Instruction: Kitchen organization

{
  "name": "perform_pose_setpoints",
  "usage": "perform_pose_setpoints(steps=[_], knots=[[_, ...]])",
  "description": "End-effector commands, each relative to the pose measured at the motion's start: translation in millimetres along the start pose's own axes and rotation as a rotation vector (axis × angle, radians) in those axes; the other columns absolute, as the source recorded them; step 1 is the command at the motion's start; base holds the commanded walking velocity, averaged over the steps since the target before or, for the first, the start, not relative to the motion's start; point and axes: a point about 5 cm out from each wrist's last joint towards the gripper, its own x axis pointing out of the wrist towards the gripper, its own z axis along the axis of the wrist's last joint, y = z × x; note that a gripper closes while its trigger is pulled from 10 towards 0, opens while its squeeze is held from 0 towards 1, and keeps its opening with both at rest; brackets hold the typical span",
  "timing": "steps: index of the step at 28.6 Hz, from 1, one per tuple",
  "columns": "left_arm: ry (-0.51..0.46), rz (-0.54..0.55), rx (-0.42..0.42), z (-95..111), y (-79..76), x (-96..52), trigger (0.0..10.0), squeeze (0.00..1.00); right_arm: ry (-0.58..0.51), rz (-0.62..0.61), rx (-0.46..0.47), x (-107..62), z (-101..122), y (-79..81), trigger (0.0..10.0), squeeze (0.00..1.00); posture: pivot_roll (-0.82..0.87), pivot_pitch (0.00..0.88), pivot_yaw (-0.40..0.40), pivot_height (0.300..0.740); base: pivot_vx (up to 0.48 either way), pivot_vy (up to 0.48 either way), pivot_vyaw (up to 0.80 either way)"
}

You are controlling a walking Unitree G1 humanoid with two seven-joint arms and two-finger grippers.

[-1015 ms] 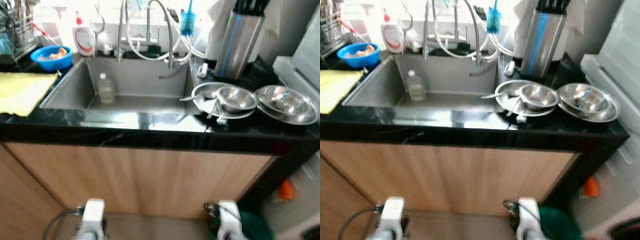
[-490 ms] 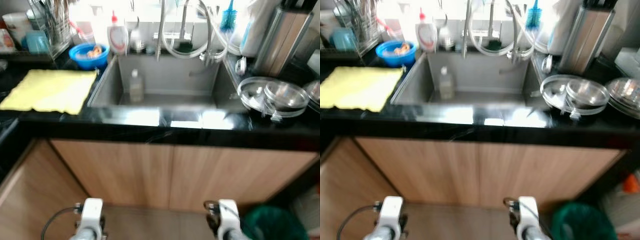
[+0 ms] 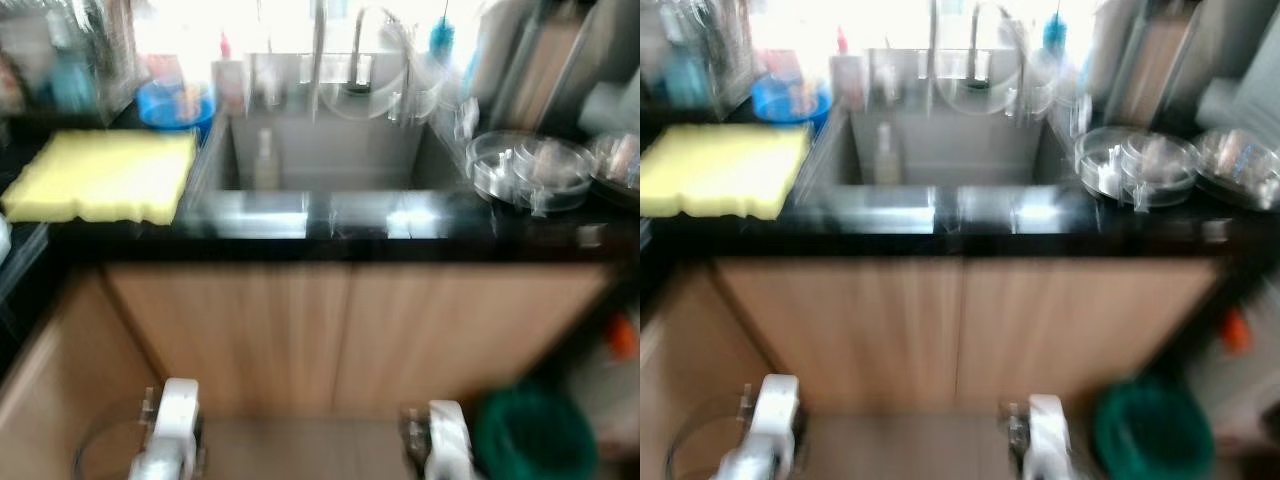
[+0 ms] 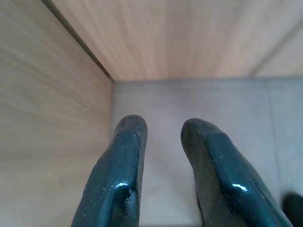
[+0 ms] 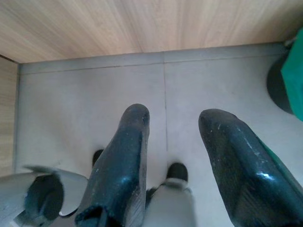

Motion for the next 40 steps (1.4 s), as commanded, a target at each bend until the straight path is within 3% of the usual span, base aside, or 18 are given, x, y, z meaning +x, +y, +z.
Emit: perform_pose_setpoints(steps=[1, 22, 40], knots=[[0.023, -0.009, -0.003, -5.0, -2.5, -1.0, 10.0, 0.00, -0.028, -0.018, 0.001, 0.1, 7.8, -6.3, 10.0, 0.00, 0.00, 0.000, 0.008, 0.740, 0.000, 0.000, 0.00], [0.014, -0.018, 0.001, -3.7, -4.4, -0.8, 10.0, 0.00, -0.022, -0.019, -0.009, -0.3, 5.3, -6.2, 10.0, 0.00, -0.01, 0.000, 0.010, 0.740, 0.000, 0.000, 0.00], [0.021, -0.029, 0.003, -4.8, -6.2, -1.0, 10.0, 0.00, -0.030, -0.022, 0.007, -0.6, 5.2, -6.7, 10.0, 0.00, -0.02, 0.000, 0.009, 0.740, 0.297, 0.000, 0.00]])
